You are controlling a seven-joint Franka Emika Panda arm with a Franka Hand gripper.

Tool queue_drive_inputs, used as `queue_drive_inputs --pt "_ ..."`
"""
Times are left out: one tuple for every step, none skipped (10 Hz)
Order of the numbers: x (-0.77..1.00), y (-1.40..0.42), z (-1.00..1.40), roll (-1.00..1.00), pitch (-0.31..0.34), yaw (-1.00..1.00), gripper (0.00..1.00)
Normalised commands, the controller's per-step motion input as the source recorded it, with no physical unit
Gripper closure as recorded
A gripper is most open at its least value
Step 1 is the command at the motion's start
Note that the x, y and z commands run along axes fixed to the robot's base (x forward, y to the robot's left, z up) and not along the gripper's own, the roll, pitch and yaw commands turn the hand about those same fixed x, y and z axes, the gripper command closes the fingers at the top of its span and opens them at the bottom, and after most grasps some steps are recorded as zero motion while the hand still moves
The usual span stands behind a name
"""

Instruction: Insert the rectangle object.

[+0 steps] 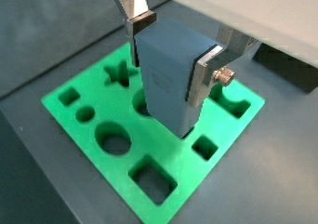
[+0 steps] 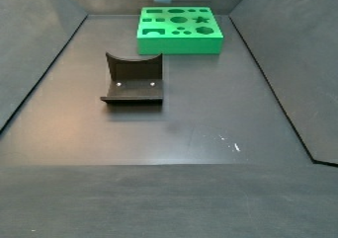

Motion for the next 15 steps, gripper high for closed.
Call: queue_drive_inputs --pt "0.02 -0.19 -0.24 0.0 -0.05 0.07 1.0" --pt "0.12 -0.21 -0.35 0.0 -0.044 0.09 1.0" --pt "0.17 -0.27 -0.48 0.03 -0.017 0.0 1.0" --pt "0.24 -0.27 -0.45 0.03 0.0 0.0 1.0" --pt "0.29 -0.17 -0.39 0.04 0.0 0.0 1.0" --pt "0.42 -0.17 -0.32 0.02 0.02 0.0 1.0" --pt "0.55 -0.2 -0.25 0.0 0.036 -0.08 1.0" --pt "0.64 -0.26 -0.2 0.0 0.05 -0.12 1.0" --pt "0.71 -0.29 -0.19 0.0 0.074 -0.14 1.0" --pt "0.47 -0.27 -0.14 0.0 0.067 -0.07 1.0" --pt "0.0 -0.25 -0.21 0.02 0.006 0.0 1.0" --pt "-0.12 -0.24 -0.23 0.0 0.004 0.07 1.0" --pt "-0.23 -0.13 -0.17 0.0 0.0 0.1 1.0" --pt "-0.38 0.0 -0.11 0.16 0.0 0.11 1.0" --pt "-0.41 -0.04 -0.14 0.27 0.0 0.11 1.0"
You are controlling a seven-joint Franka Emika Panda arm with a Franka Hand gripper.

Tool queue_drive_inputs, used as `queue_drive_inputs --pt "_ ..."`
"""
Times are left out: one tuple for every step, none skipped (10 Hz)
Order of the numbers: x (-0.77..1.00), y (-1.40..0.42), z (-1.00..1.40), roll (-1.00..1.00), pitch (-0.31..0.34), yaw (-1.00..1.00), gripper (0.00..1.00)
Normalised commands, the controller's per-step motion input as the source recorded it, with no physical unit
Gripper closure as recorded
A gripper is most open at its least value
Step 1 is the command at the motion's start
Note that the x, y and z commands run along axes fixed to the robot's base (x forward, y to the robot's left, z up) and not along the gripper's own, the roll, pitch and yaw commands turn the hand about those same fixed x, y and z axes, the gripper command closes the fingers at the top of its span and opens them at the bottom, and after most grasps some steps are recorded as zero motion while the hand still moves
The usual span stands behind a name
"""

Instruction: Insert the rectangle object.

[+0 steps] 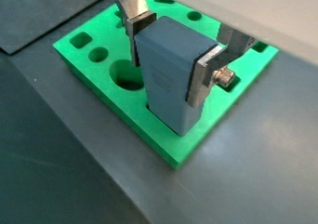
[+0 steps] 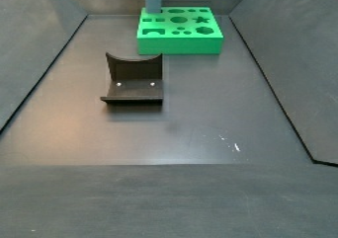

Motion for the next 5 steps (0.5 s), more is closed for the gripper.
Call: queue_drive_inputs --pt "-0.08 0.0 -0.15 0.35 0.063 0.04 1.0" --pt "0.0 0.0 -0.16 0.38 0.123 0.0 1.0" --pt "0.13 -0.01 -0.37 0.29 0.124 0.0 1.0" --pt "0.2 -0.04 -0.53 0.14 0.036 0.0 1.0" --pt "0.22 0.0 -0.53 0.08 0.059 0.0 1.0"
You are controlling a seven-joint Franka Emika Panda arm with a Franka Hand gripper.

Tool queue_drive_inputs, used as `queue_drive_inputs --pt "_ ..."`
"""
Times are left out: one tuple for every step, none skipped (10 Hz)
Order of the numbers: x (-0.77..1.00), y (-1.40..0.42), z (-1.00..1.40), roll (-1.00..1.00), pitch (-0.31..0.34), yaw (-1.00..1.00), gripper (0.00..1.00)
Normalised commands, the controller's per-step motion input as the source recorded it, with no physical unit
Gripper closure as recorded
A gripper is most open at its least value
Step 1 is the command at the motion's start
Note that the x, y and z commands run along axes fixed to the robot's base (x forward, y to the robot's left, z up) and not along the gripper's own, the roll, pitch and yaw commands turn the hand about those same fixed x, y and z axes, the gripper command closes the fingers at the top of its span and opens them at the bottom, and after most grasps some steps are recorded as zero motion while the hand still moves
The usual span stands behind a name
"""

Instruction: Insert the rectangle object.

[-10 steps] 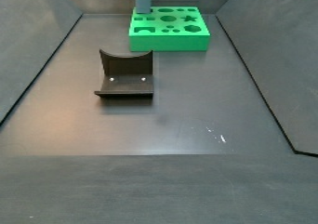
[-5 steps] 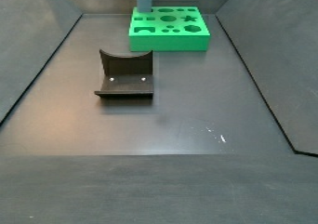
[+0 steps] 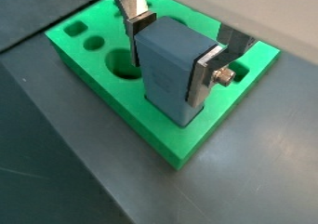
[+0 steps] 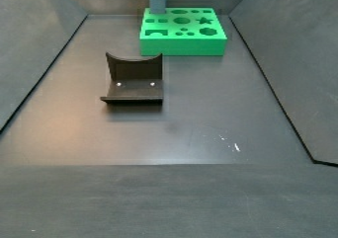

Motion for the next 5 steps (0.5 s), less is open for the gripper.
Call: queue_drive_inputs --pt "0.2 0.0 -0.4 0.06 0.073 0.0 1.0" --pt "0.18 0.0 -0.36 0.09 0.076 0.0 1.0" --pt "0.06 0.0 -0.14 0.0 0.009 -0.09 1.0" --pt "0.0 0.11 0.0 -0.09 0.0 -0.05 1.0" --pt "0.0 0.0 0.0 0.0 0.0 0.0 1.0"
